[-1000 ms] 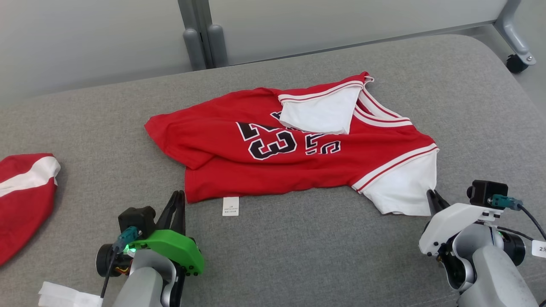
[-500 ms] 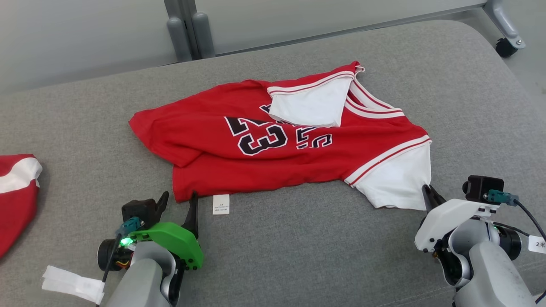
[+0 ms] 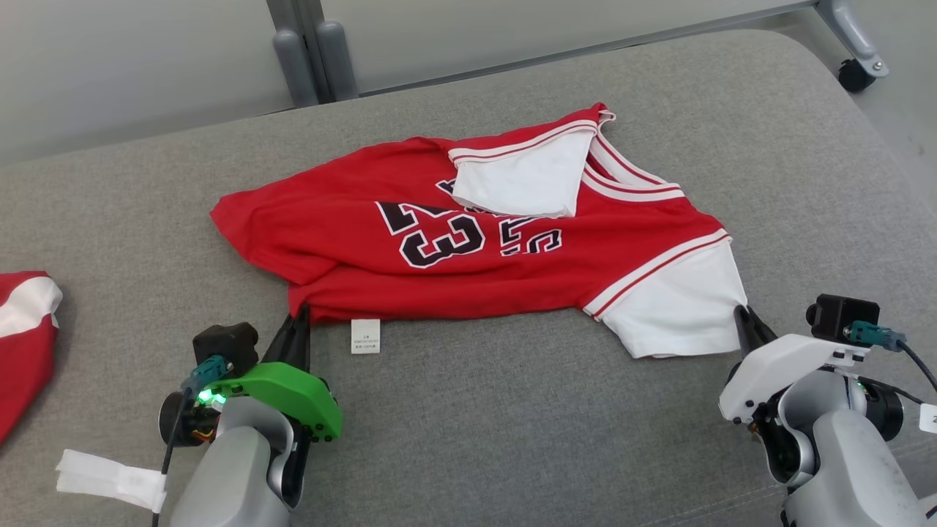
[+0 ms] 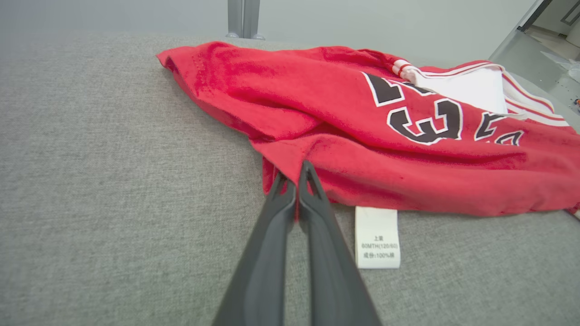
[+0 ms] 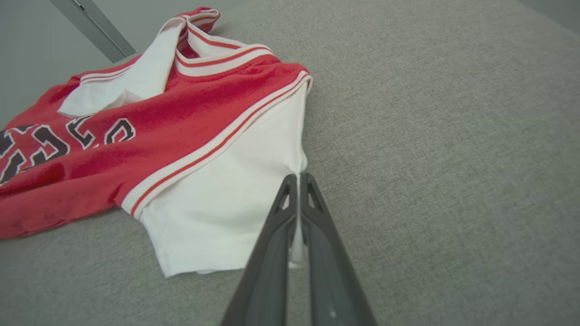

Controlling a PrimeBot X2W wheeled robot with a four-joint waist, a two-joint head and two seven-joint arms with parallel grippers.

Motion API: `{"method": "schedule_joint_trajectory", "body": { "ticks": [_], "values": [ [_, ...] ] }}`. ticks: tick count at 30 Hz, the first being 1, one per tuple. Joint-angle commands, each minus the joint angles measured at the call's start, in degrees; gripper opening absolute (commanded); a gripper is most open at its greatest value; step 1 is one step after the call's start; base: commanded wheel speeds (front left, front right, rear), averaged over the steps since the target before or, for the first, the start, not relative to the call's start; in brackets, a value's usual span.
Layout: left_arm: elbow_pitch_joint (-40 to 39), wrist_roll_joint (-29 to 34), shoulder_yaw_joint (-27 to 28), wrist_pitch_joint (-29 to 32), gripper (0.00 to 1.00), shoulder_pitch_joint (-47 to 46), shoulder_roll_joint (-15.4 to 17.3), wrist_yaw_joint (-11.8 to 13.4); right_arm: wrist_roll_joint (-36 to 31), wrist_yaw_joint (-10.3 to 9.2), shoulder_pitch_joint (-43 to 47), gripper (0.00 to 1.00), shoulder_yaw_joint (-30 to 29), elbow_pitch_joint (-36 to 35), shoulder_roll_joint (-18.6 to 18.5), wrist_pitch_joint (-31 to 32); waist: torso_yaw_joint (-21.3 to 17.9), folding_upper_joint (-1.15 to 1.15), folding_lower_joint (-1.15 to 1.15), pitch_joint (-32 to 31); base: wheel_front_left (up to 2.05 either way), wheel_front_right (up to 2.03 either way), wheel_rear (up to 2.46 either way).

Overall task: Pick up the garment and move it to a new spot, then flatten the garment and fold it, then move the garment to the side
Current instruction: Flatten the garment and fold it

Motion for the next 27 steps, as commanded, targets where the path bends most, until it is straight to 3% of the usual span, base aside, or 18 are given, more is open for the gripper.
{"method": "schedule_joint_trajectory", "body": {
  "ticks": [1,7,13,21,27],
  "values": [
    [-2.0,-0.6,0.9,0.0,0.00,1.3,0.4,-0.4,0.8,0.00,-0.1,0.00,-0.4,-0.8,-0.1,-0.8,0.6,0.00,0.00,-0.8,0.00,0.00,0.00],
    [-11.6,-2.9,2.4,0.0,0.00,3.4,0.3,-1.1,5.4,0.00,-1.4,0.00,0.7,-6.6,-0.1,-2.6,1.3,0.00,0.00,-2.9,0.00,0.00,0.00],
    [-16.6,-6.5,-2.5,1.0,0.00,0.8,1.5,-1.4,7.0,0.00,-4.8,0.00,3.1,-13.8,-1.4,-2.4,0.7,0.00,0.00,-4.8,0.00,0.00,0.00],
    [-25.6,-15.9,-7.2,8.4,0.00,-5.6,7.2,-1.5,11.5,0.00,-15.8,0.00,7.5,-19.8,-3.0,0.7,-1.0,0.00,0.00,-5.7,0.00,0.00,0.00],
    [-29.2,-22.3,-7.4,16.6,0.00,-15.3,10.9,-1.4,13.8,0.00,-29.3,0.00,7.5,-20.8,-5.1,5.4,-1.4,0.00,0.00,-0.9,0.00,0.00,0.00]
  ]
}}
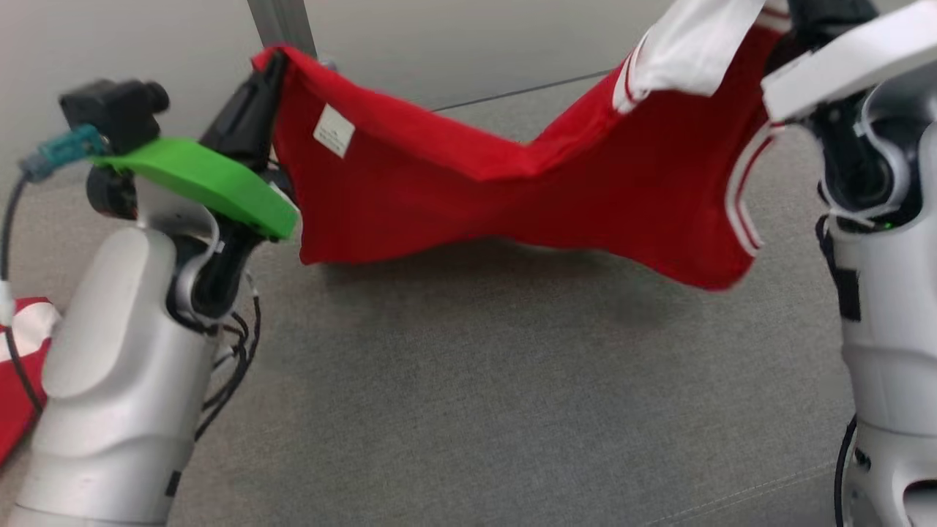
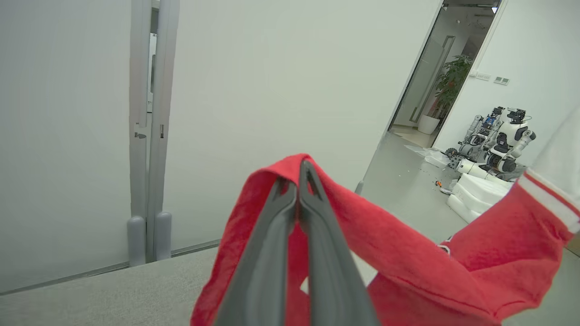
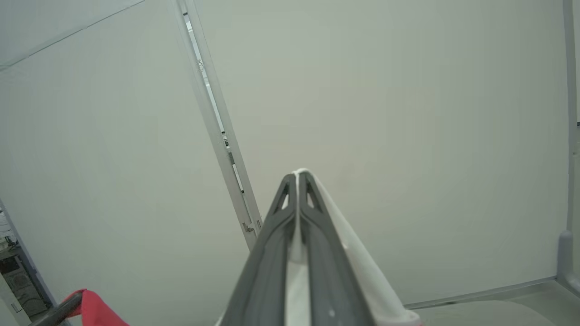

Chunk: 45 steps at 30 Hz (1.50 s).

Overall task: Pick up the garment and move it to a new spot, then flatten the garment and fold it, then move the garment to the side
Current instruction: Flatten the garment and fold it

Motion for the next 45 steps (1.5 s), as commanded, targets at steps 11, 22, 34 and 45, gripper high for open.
{"method": "schedule_joint_trajectory", "body": {
  "ticks": [11,22,34,45],
  "values": [
    [3.1,-1.9,4.2,-0.3,0.00,-17.3,-0.3,1.5,-6.5,0.00,-17.0,0.00,-3.7,13.0,1.5,-6.7,-0.4,0.00,0.00,15.2,0.00,0.00,0.00],
    [1.8,3.1,6.0,-14.5,0.00,-31.9,-0.8,0.8,-12.9,0.00,-34.1,0.00,-10.8,15.4,4.2,-26.6,-0.4,0.00,0.00,22.0,0.00,0.00,0.00],
    [-4.6,0.8,4.3,-16.5,0.00,-10.8,-0.9,-0.2,-6.6,-0.04,-14.5,0.00,3.6,13.4,-1.5,-25.7,2.8,0.00,0.00,19.3,0.00,0.00,0.00],
    [-5.6,-8.5,-3.2,-16.4,0.00,17.8,1.4,-0.2,0.7,-0.01,13.6,0.00,3.9,6.3,-9.9,-3.0,3.4,0.00,0.00,6.3,0.00,0.00,0.00]
  ]
}}
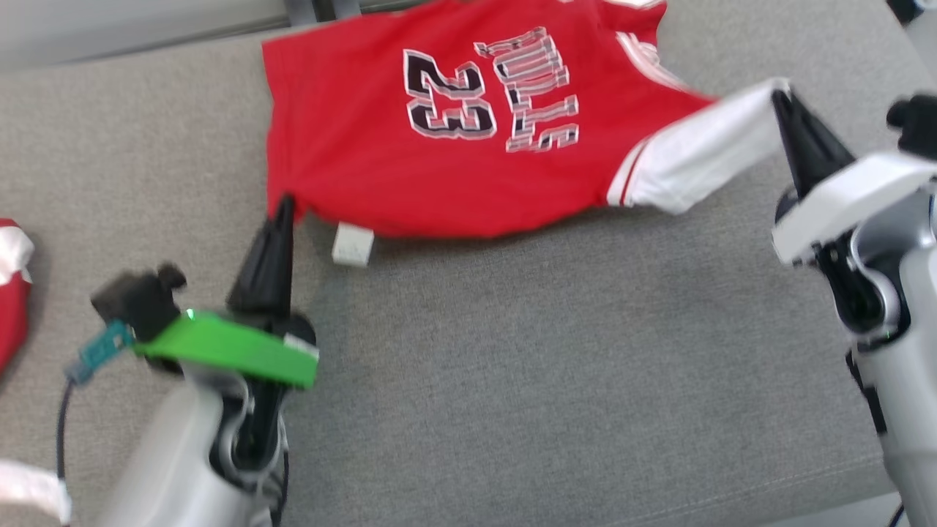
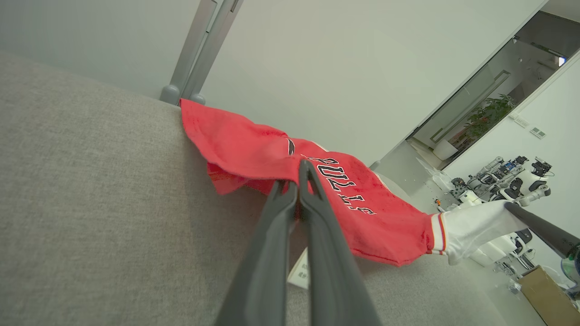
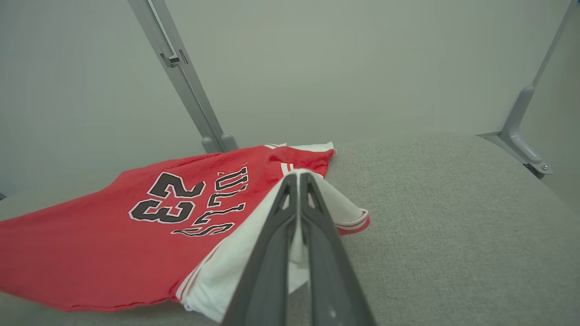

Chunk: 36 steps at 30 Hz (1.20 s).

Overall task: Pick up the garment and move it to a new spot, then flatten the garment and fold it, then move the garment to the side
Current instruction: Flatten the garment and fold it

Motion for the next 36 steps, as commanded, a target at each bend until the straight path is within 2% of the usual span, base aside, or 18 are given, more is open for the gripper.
{"method": "schedule_joint_trajectory", "body": {
  "ticks": [1,9,15,19,27,36],
  "values": [
    [0.4,-1.8,-0.5,0.0,0.00,3.3,0.6,-0.3,0.3,-0.02,3.4,0.00,-1.1,-0.9,0.2,2.7,0.2,0.00,0.00,-7.1,0.00,0.00,0.00],
    [4.4,-5.2,-4.0,0.1,0.00,16.0,1.3,-0.3,-3.5,-0.01,19.5,0.00,-8.4,-4.9,4.0,15.9,-0.3,0.00,0.00,-14.4,0.00,0.00,0.00],
    [7.4,-3.4,-3.8,-0.1,0.00,18.8,0.0,-0.3,-6.0,-0.01,27.6,0.00,-13.0,-9.7,6.7,24.5,0.7,0.00,0.00,-17.2,0.00,0.00,0.00],
    [9.2,-2.8,-2.9,-0.1,0.00,20.4,0.2,0.8,-7.4,-0.01,31.5,0.00,-14.4,-13.5,7.5,30.2,0.9,0.00,0.00,-18.3,0.00,0.00,0.00],
    [10.9,-1.4,-4.6,2.6,0.00,24.4,2.2,3.3,-9.5,-0.03,37.1,0.00,-15.6,-17.2,8.7,36.5,1.7,0.00,0.00,-19.3,0.00,0.00,0.00],
    [9.7,-1.8,-6.6,4.9,0.00,27.2,2.0,3.6,-9.7,-0.03,39.5,0.00,-17.6,-20.0,8.7,39.7,3.0,0.00,0.00,-19.2,0.00,0.00,0.00]
  ]
}}
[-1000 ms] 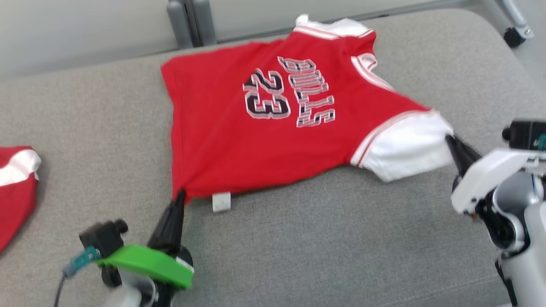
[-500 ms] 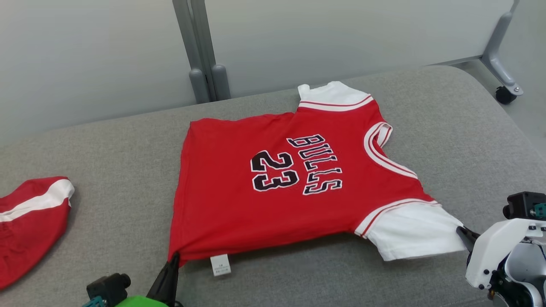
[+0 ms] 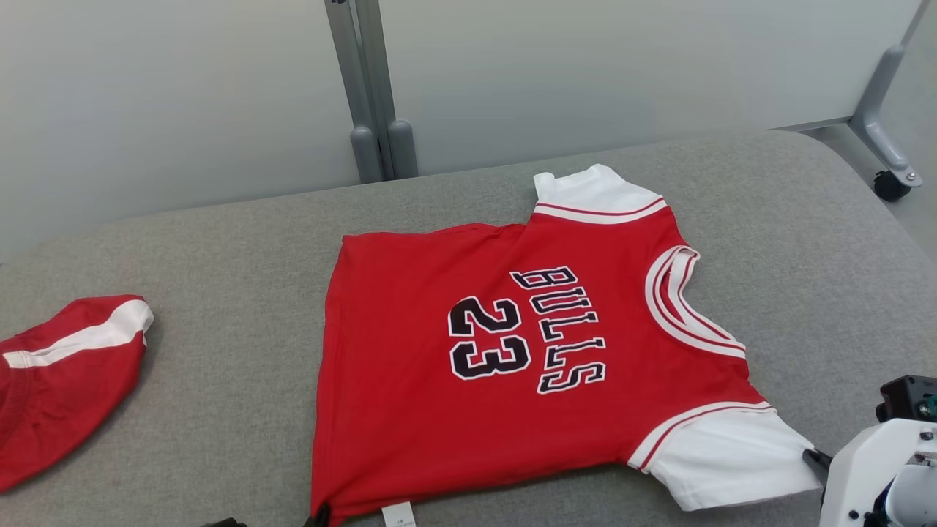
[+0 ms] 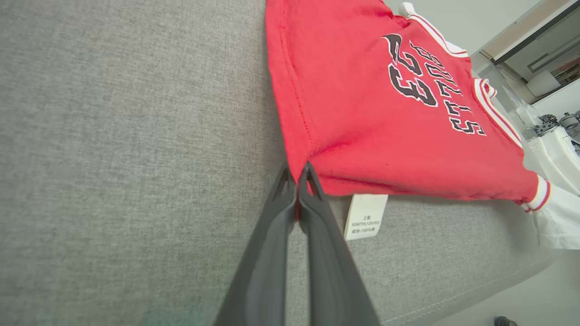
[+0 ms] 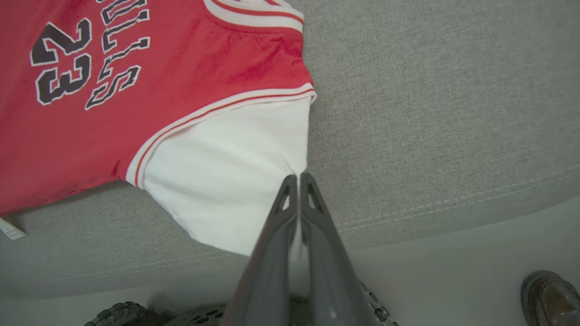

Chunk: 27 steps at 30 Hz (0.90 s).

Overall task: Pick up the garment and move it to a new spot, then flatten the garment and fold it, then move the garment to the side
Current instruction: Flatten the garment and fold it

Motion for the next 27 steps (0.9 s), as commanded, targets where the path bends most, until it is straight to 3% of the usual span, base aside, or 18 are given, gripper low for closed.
{"method": "schedule_joint_trajectory", "body": {
  "ticks": [1,13,27],
  "values": [
    [-0.5,-0.4,0.2,0.2,0.00,0.7,0.2,0.1,-0.5,-0.04,-0.7,0.00,-0.8,-0.7,-0.4,-1.0,0.3,0.00,0.01,0.2,0.00,0.00,0.00],
    [-4.4,-2.0,0.0,3.8,0.00,-6.8,-1.7,0.1,0.4,-0.03,-10.4,0.00,1.7,3.5,-0.4,-6.6,1.6,0.00,0.01,1.3,0.00,0.00,0.00],
    [4.2,-1.0,1.0,5.1,0.00,-18.3,-5.8,5.4,-3.1,-0.03,-26.1,0.00,4.2,20.9,0.9,-20.2,2.3,0.00,0.01,4.4,0.00,0.00,0.00]
  ]
}}
